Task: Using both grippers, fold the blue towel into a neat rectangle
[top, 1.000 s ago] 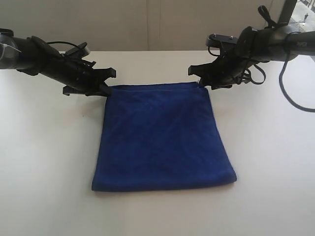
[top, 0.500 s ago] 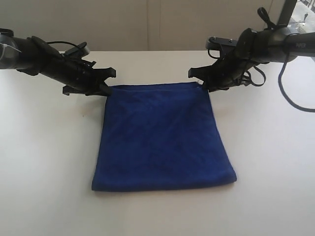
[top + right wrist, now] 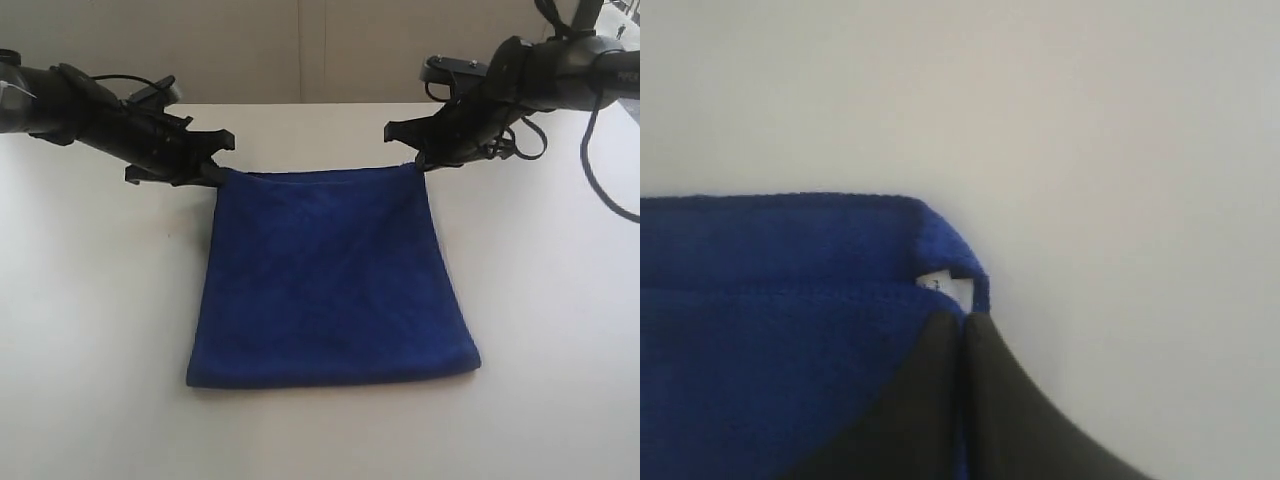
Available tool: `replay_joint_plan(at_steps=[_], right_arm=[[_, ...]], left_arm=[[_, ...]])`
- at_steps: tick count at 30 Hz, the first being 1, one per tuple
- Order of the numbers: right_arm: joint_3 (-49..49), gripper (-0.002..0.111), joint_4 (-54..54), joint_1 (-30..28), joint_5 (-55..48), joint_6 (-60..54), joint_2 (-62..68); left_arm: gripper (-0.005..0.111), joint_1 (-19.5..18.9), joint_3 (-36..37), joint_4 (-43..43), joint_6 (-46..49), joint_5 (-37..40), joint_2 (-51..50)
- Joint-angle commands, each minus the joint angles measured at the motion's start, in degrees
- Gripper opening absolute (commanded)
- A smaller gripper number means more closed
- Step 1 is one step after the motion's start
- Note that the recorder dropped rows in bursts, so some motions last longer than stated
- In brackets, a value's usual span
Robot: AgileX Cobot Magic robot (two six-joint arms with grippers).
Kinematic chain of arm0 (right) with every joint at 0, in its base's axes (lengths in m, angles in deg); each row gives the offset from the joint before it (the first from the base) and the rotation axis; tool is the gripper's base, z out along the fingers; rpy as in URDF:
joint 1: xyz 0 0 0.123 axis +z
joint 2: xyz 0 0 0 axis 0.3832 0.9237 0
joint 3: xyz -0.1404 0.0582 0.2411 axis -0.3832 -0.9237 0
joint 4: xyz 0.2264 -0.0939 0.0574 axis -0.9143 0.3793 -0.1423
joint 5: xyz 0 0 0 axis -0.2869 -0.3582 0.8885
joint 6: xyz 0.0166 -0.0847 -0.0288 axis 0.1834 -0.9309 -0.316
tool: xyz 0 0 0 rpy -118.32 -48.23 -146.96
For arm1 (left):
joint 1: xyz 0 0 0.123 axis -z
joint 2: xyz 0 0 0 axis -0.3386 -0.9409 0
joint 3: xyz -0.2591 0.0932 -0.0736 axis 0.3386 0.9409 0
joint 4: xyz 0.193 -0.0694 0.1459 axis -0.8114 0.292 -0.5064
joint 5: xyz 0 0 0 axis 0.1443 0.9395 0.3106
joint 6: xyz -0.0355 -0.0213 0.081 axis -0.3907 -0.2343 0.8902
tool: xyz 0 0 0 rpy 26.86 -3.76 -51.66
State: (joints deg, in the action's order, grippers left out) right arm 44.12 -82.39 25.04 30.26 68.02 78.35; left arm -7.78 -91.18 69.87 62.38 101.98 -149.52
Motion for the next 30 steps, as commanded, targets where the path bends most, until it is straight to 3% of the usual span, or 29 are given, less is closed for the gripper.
replay_joint_plan(at_steps=[1,14,22,30], right_arm=[[0.21,0.0,0.45,-0.3,0.29,-1.67,-2.32],[0.21,0.0,0.45,-0.3,4.92,-2.02,-6.45],[1.45,0.0,0.45,-0.3,15.84,-3.4,1.3],[2.27,0.0,0.45,-0.3,22.04,-3.54,7.7]], left_arm=[[0.0,0.13,-0.25,0.46,2.25,1.12,2.38],[0.0,0.13,-4.93,0.46,3.29,2.96,5.01],[0.0,0.13,-6.8,0.95,3.29,-10.69,-2.61],[0.0,0.13,-9.88,4.17,3.29,-10.92,-7.74]])
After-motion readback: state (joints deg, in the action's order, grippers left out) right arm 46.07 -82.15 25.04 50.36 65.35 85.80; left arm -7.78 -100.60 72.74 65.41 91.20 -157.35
